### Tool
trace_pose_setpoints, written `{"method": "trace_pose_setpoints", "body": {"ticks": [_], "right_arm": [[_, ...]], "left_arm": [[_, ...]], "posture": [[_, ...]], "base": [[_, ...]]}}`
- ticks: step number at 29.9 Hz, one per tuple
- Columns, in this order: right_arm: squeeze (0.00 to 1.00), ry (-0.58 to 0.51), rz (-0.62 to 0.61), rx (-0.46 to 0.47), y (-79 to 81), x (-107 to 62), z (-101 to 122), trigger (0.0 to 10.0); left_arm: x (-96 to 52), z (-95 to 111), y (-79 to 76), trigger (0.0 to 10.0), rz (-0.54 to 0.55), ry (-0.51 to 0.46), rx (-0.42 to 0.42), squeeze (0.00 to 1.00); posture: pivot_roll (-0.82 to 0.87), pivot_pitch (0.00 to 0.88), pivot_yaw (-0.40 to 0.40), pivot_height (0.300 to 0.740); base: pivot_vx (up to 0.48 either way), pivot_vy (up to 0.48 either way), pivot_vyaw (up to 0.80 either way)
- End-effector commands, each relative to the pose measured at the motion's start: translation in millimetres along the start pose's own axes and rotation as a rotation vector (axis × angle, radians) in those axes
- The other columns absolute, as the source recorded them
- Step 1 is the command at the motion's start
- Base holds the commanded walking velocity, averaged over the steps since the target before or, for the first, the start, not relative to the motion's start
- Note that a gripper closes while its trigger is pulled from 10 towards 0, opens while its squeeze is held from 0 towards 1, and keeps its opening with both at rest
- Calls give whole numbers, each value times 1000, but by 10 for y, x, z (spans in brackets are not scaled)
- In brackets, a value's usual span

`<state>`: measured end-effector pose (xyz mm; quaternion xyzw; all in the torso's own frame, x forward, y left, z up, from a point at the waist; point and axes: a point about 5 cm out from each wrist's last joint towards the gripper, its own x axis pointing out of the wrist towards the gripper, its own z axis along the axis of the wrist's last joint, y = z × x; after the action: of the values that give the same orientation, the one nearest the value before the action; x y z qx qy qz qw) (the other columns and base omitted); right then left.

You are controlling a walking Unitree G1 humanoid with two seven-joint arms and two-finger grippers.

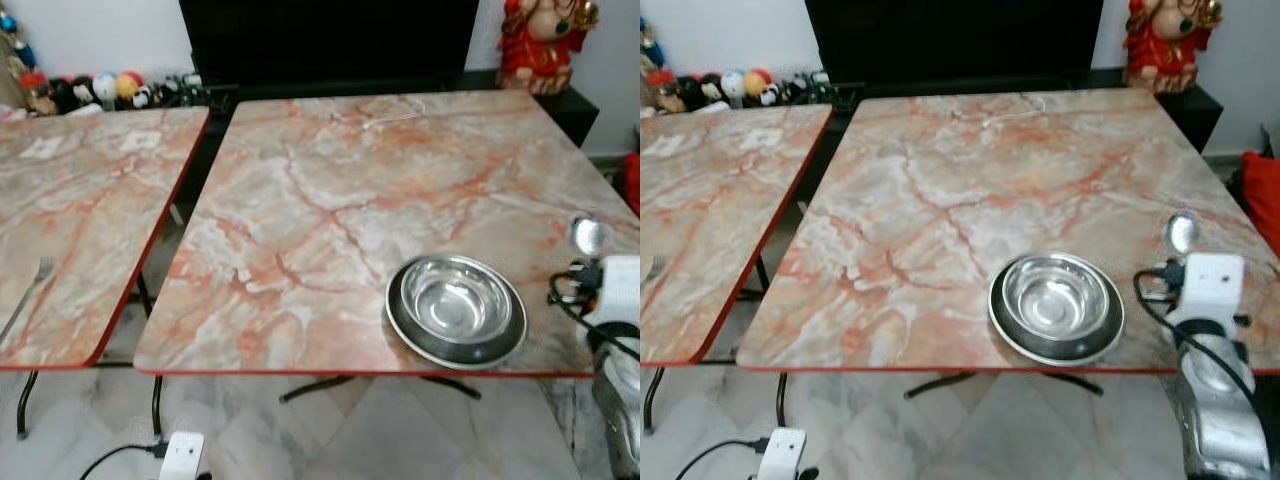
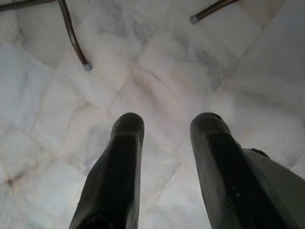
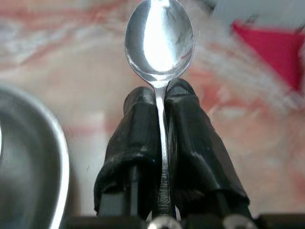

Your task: Setting the table

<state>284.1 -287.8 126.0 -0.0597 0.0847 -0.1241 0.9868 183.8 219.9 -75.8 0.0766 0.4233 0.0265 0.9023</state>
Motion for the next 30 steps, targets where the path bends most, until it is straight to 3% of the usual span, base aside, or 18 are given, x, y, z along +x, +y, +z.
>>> {"method": "trace_pose_setpoints", "body": {"ticks": [1, 10, 17, 30], "right_arm": [[0, 19, 23, 35, 18, 53, -21, 10000], [0, 56, 75, 84, 0, 198, -58, 10000], [0, 87, 62, 57, -159, 311, -86, 10000], [0, 79, 131, 93, -51, 414, -83, 10000]], "left_arm": [[-10, -44, 35, 10000, -1, 23, 26, 0], [-11, -47, 67, 10000, 4, 29, 23, 0], [-15, -52, 98, 10000, 8, 29, 20, 0], [-18, -58, 105, 10000, 8, 31, 24, 0]], "posture": [[-174, 60, 86, 740], [-163, 73, 99, 740], [-152, 77, 102, 740], [-148, 80, 108, 740]], "base": [[0, 0, 0], [0, 0, 0], [0, 0, 0], [0, 0, 0]]}}
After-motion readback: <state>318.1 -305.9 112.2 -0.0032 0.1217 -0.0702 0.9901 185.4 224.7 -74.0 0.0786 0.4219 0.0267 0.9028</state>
